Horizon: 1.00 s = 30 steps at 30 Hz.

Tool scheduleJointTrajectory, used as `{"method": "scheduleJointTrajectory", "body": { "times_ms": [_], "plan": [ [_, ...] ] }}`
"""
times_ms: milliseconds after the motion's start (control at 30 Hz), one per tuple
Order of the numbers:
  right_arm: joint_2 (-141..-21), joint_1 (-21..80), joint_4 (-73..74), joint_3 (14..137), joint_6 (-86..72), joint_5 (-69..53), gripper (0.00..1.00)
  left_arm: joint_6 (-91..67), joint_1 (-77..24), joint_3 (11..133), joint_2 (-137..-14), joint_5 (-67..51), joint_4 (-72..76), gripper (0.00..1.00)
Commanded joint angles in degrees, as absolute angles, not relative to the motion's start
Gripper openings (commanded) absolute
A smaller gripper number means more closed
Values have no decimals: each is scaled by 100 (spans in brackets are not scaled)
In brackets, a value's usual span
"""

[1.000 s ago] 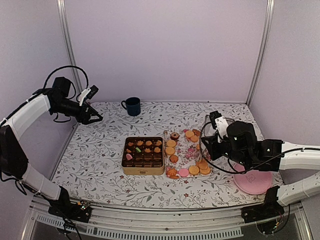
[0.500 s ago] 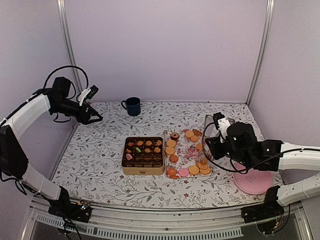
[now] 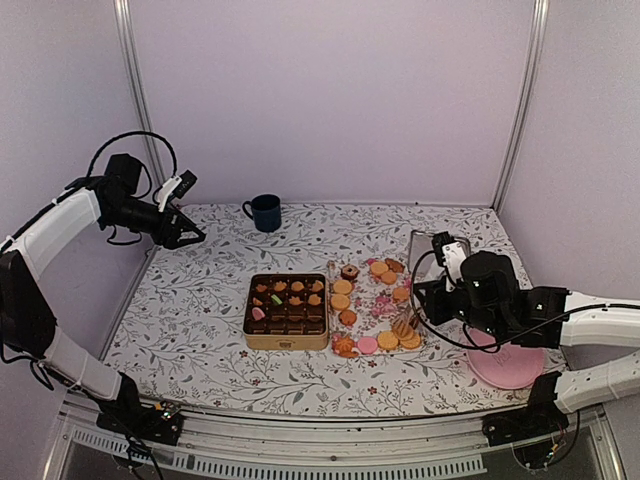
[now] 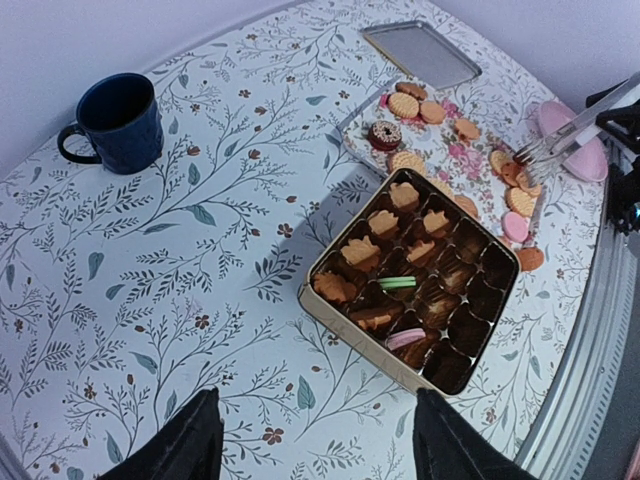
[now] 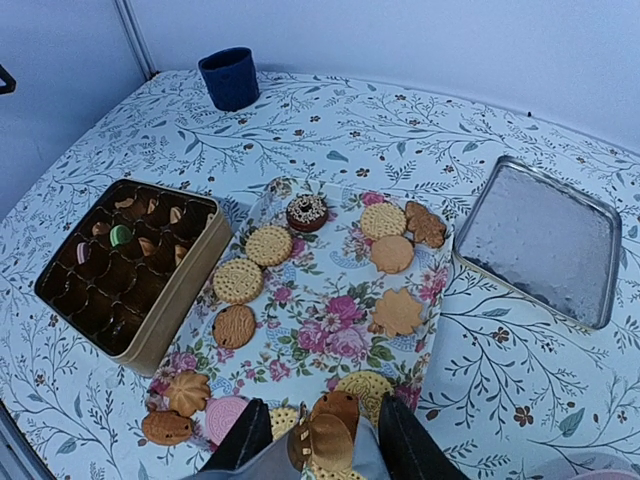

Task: Pack the cookies
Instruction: Pick up the fake cookies from the plate.

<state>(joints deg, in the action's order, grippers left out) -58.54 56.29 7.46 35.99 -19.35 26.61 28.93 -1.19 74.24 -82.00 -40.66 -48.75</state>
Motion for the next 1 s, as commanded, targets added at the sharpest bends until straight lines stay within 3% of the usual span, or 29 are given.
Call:
{"method": "scheduleJointTrajectory", "body": {
  "times_ms": [0,167,367,967],
  "plan": [
    [-5636,5610,493,3505,-2153,2415,36,2953,-71,7558,-8121,-4121,-4933,65],
    [-5539,5601,496,3477,-2173,2395,28,2950,-70,7577,-8122,-4131,-4942,65],
    [-5530,5605,513,3534,-2165,2432,1,2953,-70,7559,-8117,-4123,-4940,65],
    [-5688,5605,385,4594,-1701,2041,0,2979,-70,7567,-8105,-4070,-4957,65]
  ]
}}
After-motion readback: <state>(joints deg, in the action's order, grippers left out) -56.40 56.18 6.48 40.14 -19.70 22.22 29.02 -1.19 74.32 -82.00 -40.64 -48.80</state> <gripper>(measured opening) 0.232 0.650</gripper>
